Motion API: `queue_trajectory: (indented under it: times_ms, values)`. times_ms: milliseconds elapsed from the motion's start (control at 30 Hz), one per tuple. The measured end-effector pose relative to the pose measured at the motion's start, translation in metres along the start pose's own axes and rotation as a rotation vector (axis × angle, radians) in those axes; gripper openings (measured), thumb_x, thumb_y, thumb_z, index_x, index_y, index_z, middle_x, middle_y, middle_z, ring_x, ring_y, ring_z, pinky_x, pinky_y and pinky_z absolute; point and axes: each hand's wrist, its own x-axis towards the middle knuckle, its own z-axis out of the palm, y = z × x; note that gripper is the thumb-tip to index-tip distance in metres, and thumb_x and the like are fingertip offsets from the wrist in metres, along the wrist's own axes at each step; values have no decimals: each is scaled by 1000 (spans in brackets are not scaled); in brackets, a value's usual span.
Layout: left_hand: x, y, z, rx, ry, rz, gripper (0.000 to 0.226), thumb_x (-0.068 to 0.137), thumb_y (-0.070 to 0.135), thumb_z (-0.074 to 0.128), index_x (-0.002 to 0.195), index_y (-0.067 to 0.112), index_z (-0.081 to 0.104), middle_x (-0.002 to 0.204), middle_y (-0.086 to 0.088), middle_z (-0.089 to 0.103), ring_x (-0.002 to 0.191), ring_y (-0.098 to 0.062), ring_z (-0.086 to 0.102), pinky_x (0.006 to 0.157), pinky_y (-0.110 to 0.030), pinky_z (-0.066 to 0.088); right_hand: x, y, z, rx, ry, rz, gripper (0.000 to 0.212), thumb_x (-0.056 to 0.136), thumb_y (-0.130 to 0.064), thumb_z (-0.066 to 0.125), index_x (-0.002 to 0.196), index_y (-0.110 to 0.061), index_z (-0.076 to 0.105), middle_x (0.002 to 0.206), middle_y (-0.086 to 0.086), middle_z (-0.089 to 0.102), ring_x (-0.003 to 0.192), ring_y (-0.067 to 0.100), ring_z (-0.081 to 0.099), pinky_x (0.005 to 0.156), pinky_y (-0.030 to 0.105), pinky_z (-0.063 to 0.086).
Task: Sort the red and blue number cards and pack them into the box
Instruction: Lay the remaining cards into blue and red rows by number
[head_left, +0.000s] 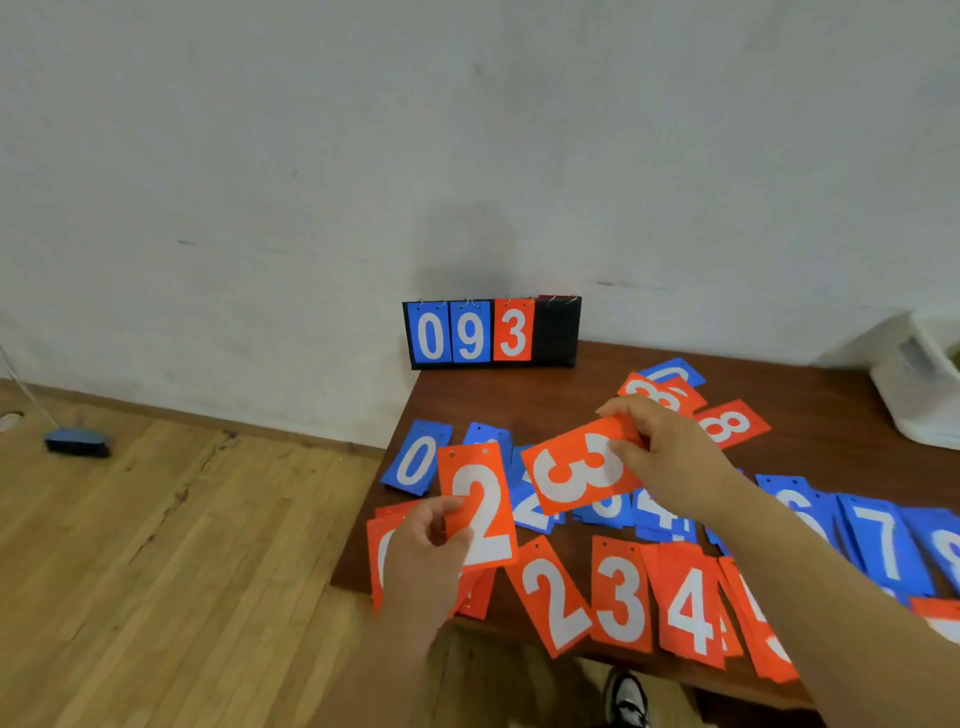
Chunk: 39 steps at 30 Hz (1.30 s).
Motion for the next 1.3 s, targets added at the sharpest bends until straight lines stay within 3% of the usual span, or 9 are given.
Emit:
queue_trajectory:
  times_ms: [67, 200, 333, 500, 733, 900, 1033, 1167, 1300]
  values:
    - [-7, -19, 21, 64, -63, -19, 31, 87, 9, 76, 102, 34, 67, 97, 13, 67, 94, -8, 64, 75, -12, 50, -9, 19, 4, -50, -42, 49, 36, 96, -15, 64, 121, -39, 54, 110, -15, 60, 98, 9, 60, 77, 21, 48]
    - [-20, -60, 60, 191, -228, -56, 32, 85, 11, 77, 97, 39, 66, 100, 18, 68, 96, -3, 63, 76, -8, 44, -24, 60, 11, -114, -175, 168, 31, 95, -14, 60, 110, -40, 51, 83, -7, 65, 71, 10, 63, 62, 25, 48]
    - [-23, -87, 83, 290, -309, -103, 31, 87, 18, 76, 108, 38, 64, 102, 18, 66, 98, -7, 63, 70, -5, 40, -28, 92, 16, -191, -326, 210, 25, 100, -14, 52, 110, -37, 50, 91, -6, 68, 66, 6, 61, 57, 22, 45]
    - [-14, -105, 99, 494, -415, -61, 38, 92, 38, 71, 129, 34, 60, 119, 19, 59, 112, -6, 59, 86, -15, 45, -22, 120, 32, -275, -546, 213, 24, 102, -14, 45, 113, -35, 47, 91, -7, 62, 70, 11, 59, 60, 28, 46]
    - [-13, -111, 98, 908, -356, 220, 54, 87, 60, 64, 136, 40, 51, 136, 7, 41, 128, -22, 40, 107, -38, 41, -1, 134, 78, -407, -735, 163, 24, 104, -20, 43, 121, -37, 42, 97, 1, 65, 83, 20, 66, 73, 42, 61]
    - [-11, -118, 106, 1052, -593, 314, 83, 83, 56, 71, 150, 44, 25, 161, 14, 19, 142, -26, 21, 110, -49, 31, 5, 139, 106, -477, -680, 100, 37, 100, -14, 52, 133, -26, 42, 102, 1, 64, 89, 17, 63, 79, 37, 58]
    - [-2, -120, 101, 1088, -599, 310, 85, 85, 37, 73, 154, 43, 23, 164, 17, 20, 142, -25, 24, 110, -48, 29, -2, 146, 120, -472, -535, 97, 50, 97, -24, 64, 142, -24, 42, 135, 3, 54, 123, 24, 54, 100, 37, 48]
    - [3, -120, 89, 1070, -585, 312, 85, 88, 9, 60, 156, 44, 22, 164, 22, 22, 141, -20, 26, 110, -43, 28, -12, 156, 127, -482, -440, 116, 55, 94, -36, 68, 142, -27, 43, 137, 0, 54, 127, 22, 49, 105, 38, 44]
    - [5, -116, 85, 1050, -640, 288, 89, 88, 4, 59, 157, 44, 19, 165, 22, 18, 137, -19, 26, 111, -42, 28, -17, 159, 129, -442, -387, 151, 55, 93, -43, 67, 141, -28, 46, 139, -1, 56, 129, 22, 49, 107, 41, 45]
